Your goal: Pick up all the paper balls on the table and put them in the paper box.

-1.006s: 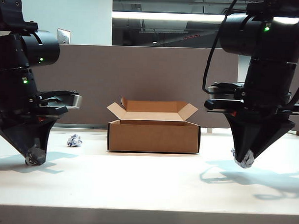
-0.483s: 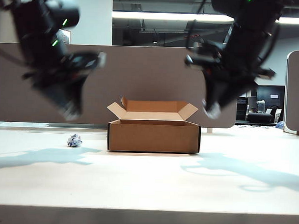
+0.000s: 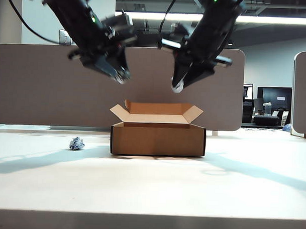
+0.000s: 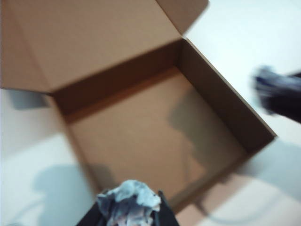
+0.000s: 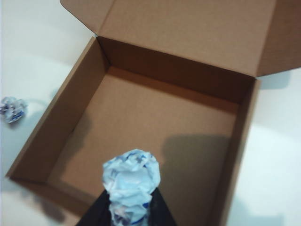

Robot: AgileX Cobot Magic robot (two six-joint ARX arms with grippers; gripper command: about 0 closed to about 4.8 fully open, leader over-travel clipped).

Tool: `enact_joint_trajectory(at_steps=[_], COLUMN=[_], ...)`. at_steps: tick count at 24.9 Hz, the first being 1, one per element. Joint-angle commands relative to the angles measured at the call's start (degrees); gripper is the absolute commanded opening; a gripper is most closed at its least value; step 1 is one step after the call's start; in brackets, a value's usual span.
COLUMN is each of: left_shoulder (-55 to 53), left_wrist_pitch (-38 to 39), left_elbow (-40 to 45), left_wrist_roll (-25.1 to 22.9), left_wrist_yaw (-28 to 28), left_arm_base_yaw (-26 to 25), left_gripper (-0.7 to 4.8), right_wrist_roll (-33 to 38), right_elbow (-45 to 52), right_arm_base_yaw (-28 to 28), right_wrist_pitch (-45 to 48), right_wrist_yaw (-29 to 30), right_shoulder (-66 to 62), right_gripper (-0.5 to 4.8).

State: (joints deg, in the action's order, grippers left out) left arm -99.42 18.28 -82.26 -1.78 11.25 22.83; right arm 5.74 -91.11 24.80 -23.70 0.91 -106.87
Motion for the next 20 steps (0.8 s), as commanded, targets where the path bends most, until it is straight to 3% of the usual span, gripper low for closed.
enact_joint_trajectory(at_steps=[1, 3, 6, 13, 20], left_shoulder=[-2.38, -3.65, -5.6, -6.1, -6.36], left_wrist_pitch=[-3.43, -4.61, -6.78, -10.78, -5.51], left_elbow=[-0.2, -0.2, -0.2, -0.22, -0.2], left_wrist_roll=[0.37, 0.81, 0.98, 1.07, -2.25], left_wrist_yaw=[5.6, 6.25, 7.58, 7.43, -6.88], left_arm_base_yaw=[0.13, 0.13, 0.11, 0.04, -2.82], left_gripper=[1.25, 1.39, 2.25, 2.25, 2.25], right_wrist_roll=[-0.2, -0.22, -0.22, -0.2, -0.24], right_elbow=[-2.03, -2.14, -2.12, -2.14, -2.14], right_arm_base_yaw=[0.04, 0.02, -0.07, -0.09, -0.92], right_wrist_pitch=[1.79, 2.64, 3.5, 4.66, -0.42], right_wrist_yaw=[0.35, 0.37, 0.76, 0.76, 0.13], right_shoulder=[-2.38, -3.74, -5.49, -6.1, -5.62], right_gripper=[1.17, 1.33, 2.31, 2.31, 2.3])
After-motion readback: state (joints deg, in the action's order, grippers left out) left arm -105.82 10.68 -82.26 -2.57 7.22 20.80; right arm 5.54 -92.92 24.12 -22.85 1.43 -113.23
